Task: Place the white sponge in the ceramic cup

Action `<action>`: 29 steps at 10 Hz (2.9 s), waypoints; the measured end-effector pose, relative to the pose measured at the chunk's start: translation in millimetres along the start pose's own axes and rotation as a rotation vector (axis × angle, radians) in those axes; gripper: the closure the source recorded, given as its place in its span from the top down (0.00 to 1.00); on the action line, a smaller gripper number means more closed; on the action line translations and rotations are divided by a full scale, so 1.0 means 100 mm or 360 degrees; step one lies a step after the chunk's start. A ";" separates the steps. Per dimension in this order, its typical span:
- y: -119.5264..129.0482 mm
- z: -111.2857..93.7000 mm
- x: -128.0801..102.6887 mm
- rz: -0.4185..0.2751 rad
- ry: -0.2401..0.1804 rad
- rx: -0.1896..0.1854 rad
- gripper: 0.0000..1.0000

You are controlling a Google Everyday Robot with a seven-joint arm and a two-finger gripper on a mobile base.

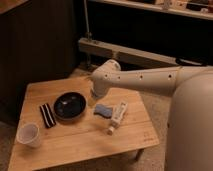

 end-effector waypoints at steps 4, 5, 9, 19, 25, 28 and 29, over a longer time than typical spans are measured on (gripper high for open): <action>0.01 0.35 0.20 -0.0055 0.0081 -0.0004 0.65; 0.02 0.45 0.23 -0.0087 0.0081 0.0001 0.65; -0.01 0.73 0.21 -0.0240 0.0065 0.0004 0.65; -0.24 0.96 0.29 -0.0330 0.0104 -0.0084 0.65; -0.13 1.07 0.33 -0.0309 0.0166 -0.0102 0.62; -0.14 1.06 0.33 -0.0266 0.0173 -0.0114 0.34; -0.14 1.03 0.33 -0.0257 0.0171 -0.0108 0.22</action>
